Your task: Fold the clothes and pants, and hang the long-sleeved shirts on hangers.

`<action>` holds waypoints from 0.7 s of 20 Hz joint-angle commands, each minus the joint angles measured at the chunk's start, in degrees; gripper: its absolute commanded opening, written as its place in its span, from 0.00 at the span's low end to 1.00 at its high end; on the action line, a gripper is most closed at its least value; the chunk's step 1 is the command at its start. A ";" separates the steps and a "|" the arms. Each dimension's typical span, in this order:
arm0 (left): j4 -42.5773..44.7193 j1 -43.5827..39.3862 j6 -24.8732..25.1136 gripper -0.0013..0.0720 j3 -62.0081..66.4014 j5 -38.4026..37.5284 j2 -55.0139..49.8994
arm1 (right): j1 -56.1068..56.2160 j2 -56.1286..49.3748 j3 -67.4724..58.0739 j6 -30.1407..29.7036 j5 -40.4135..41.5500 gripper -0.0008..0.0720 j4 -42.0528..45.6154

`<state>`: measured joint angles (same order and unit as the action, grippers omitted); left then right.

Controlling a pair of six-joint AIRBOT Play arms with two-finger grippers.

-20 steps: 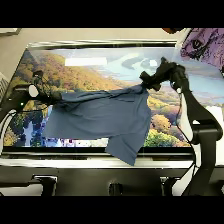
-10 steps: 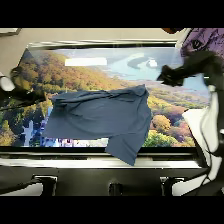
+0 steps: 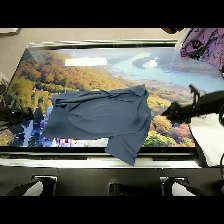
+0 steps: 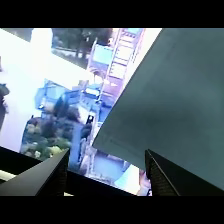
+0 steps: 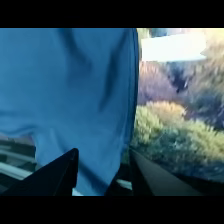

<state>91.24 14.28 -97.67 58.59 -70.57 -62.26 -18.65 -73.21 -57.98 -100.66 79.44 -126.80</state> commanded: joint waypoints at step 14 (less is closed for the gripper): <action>-2.29 0.39 -3.10 0.76 -1.18 0.46 0.20 | 1.95 -1.33 24.00 -13.77 -16.68 0.58 -13.46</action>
<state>90.32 14.63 -99.85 57.43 -69.56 -61.84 -18.37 -74.02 -34.81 -112.99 66.17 -137.93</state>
